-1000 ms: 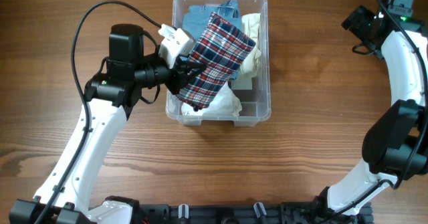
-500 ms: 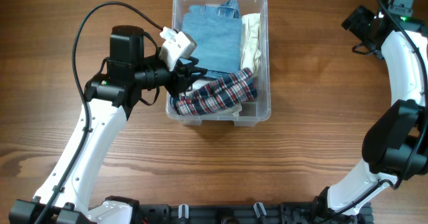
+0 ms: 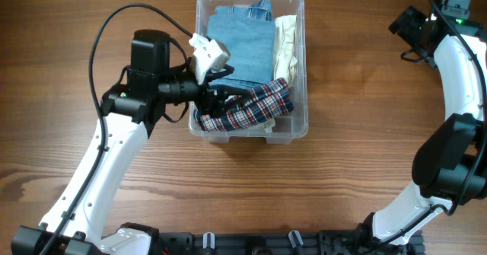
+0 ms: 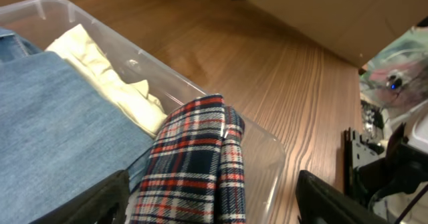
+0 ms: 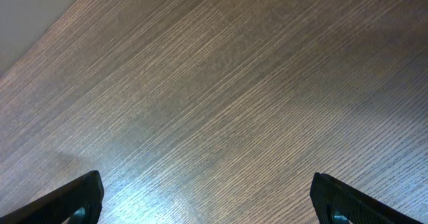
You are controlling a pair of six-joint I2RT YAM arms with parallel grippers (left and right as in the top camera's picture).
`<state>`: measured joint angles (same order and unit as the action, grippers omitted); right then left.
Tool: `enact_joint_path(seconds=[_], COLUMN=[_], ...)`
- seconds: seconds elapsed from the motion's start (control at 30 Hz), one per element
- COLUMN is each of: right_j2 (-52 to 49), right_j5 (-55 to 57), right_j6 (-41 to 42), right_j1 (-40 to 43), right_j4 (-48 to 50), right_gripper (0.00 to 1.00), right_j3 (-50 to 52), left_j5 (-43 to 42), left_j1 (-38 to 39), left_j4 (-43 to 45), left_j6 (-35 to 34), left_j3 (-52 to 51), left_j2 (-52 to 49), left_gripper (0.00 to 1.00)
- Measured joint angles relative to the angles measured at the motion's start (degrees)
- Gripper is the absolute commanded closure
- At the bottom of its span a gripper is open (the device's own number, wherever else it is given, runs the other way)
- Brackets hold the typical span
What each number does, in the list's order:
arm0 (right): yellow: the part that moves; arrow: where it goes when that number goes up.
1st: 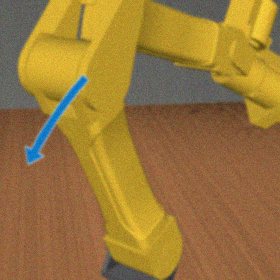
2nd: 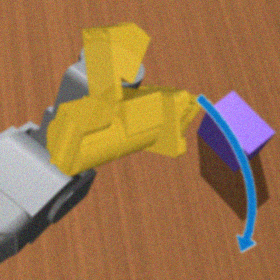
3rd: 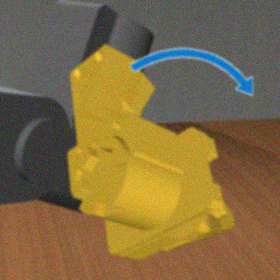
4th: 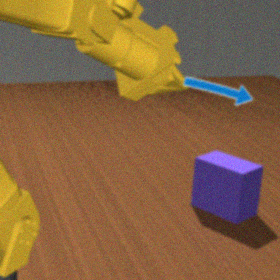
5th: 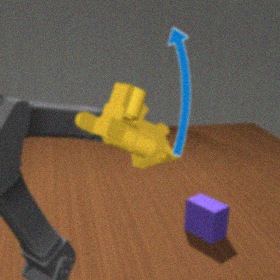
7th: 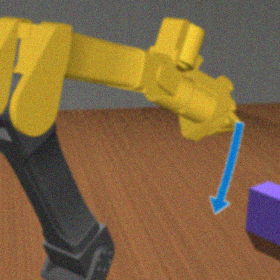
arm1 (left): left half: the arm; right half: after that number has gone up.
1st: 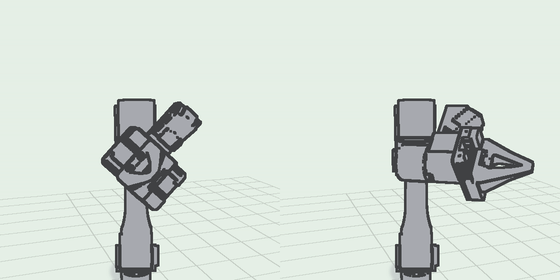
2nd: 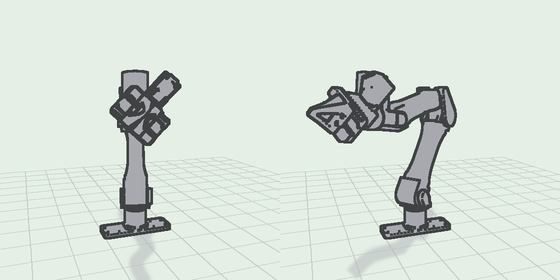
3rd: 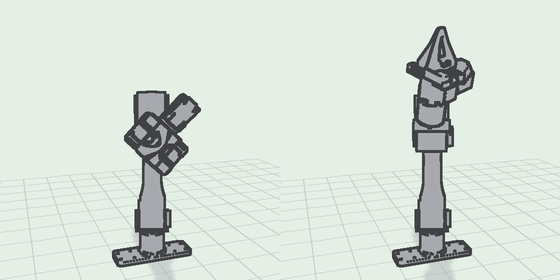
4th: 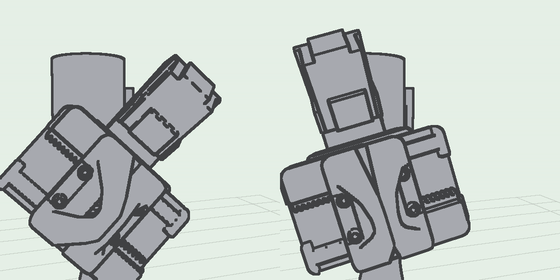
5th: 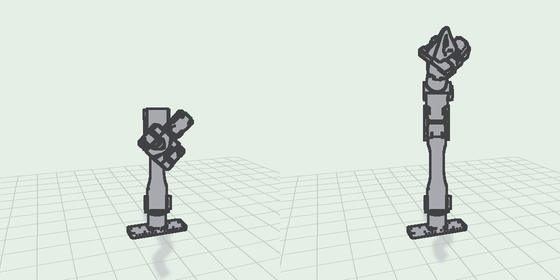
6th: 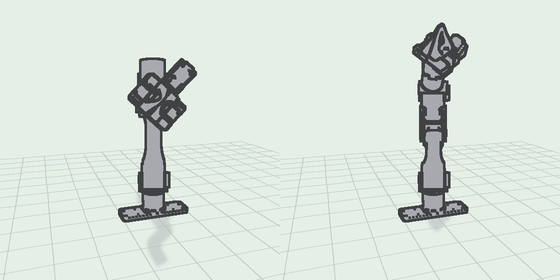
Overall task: Pack container
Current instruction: 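Press and tuck the plaid cloth into the bin with the left gripper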
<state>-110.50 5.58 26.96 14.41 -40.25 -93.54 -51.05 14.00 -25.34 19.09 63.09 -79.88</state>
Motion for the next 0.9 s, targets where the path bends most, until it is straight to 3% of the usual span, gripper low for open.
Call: enact_joint_path(seconds=[0.07,0.1,0.2,0.3,0.5,0.6,0.77,0.9], right_j2=[0.0,0.0,0.0,0.0,0.0,0.0,0.0,0.0], right_j5=[0.0,0.0,0.0,0.0,0.0,0.0,0.0,0.0], right_j6=[0.0,0.0,0.0,0.0,0.0,0.0,0.0,0.0], right_j1=[0.0,0.0,0.0,0.0,0.0,0.0,0.0,0.0], right_j4=[0.0,0.0,0.0,0.02,0.02,0.0,0.0,0.0], right_gripper=[0.0,0.0,0.0,0.0,0.0,0.0,0.0,0.0], right_j3=[0.0,0.0,0.0,0.0,0.0,0.0,0.0,0.0], left_j5=[1.68,3.48,11.02,24.48,39.5,40.39,37.2,42.51], left_j1=[0.2,0.2,0.2,0.31,3.67,6.73,10.56,15.13], left_j4=[-0.02,-0.17,-3.13,-8.46,-19.54,-23.8,-22.69,-26.73], left_j6=[-0.44,-1.33,-5.84,-13.73,-24.61,-26.45,-30.6,-37.68], left_j3=[0.02,0.09,1.62,3.56,4.44,4.44,4.44,4.5], left_j2=[0.07,0.33,2.34,8.0,15.96,16.79,16.85,16.28], left_gripper=[0.13,0.2,0.66,0.94,0.96,0.96,0.96,0.96])
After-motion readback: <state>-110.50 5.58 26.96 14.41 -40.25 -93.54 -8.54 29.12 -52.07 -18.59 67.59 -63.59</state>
